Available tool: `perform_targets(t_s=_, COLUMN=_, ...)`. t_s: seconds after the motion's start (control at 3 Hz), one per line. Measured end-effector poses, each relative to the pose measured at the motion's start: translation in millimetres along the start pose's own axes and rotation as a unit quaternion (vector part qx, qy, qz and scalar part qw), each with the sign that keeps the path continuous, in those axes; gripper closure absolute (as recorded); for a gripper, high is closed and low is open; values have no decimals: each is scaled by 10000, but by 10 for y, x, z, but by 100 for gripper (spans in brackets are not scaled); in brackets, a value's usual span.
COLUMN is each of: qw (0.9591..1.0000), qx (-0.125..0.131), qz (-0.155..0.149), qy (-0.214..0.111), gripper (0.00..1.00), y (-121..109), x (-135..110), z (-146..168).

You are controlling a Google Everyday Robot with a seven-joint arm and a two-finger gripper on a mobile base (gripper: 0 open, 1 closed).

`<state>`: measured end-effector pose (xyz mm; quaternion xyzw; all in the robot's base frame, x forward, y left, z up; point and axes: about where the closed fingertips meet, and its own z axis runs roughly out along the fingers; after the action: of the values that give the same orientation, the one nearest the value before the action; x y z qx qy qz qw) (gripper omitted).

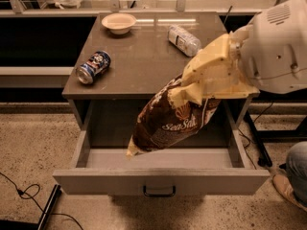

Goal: Pick brown chip bag from top drawer and place on counter

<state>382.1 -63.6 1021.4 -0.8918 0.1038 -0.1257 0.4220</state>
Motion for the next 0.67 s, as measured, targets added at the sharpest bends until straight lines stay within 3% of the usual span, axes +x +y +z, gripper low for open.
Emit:
perform_targets(t_s=0.33, qw=9984, qx=236, qz=-521, qy=-26, gripper=100, y=-209, x=197, z=77)
perform_targets(t_s=0.67, qw=9910, qx=932, qz=-961, qy=41, gripper=100, y=-432, x=586, z=154)
